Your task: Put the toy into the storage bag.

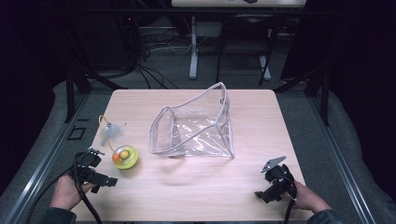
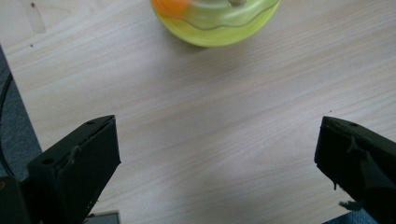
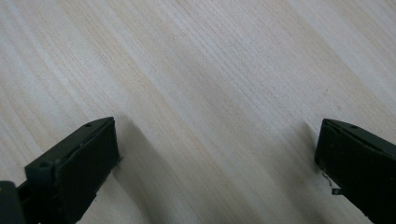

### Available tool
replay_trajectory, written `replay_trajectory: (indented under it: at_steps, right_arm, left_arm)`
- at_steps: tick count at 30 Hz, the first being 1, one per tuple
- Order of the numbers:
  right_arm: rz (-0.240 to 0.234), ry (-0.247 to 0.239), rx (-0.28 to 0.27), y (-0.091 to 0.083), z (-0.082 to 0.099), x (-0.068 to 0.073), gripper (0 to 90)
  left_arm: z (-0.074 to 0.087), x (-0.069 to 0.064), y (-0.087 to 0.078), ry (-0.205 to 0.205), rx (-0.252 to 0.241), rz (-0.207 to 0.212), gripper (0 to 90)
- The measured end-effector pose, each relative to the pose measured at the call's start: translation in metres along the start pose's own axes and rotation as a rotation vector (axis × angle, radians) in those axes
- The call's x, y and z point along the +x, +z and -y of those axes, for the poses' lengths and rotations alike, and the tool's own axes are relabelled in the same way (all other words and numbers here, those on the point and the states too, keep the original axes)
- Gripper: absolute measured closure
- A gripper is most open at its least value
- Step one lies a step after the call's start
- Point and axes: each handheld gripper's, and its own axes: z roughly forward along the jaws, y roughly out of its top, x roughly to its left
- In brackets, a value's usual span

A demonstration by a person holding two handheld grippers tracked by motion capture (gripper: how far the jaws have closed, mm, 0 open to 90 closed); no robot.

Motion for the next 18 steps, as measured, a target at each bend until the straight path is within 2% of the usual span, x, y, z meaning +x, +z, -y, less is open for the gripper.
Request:
replay_trajectory:
  at_steps: [4, 6, 10, 12, 18]
  right_arm:
    - [0.001, -0.010, 0.005, 0.000, -0.001, 0.000, 0.0]
    - [0.006, -0.004, 0.003, 0.000, 0.000, 0.000, 0.0]
    - [0.003, -0.007, 0.008, 0.000, -0.001, 0.000, 0.0]
    - [0.002, -0.006, 0.009, 0.000, -0.001, 0.000, 0.0]
    - [0.001, -0.007, 0.003, 0.000, -0.001, 0.000, 0.0]
  left_arm:
    - [-0.003, 0.001, -0.010, -0.007, -0.007, 0.002, 0.3]
    - [-0.007, 0.002, -0.018, -0.015, -0.027, 0.009, 0.8]
    - [-0.011, -0.001, -0.025, -0.006, -0.044, 0.020, 0.4]
    - [-0.016, -0.003, -0.031, 0.002, -0.054, 0.032, 0.4]
    - [-0.034, -0.003, -0.042, -0.008, -0.101, 0.056, 0.2]
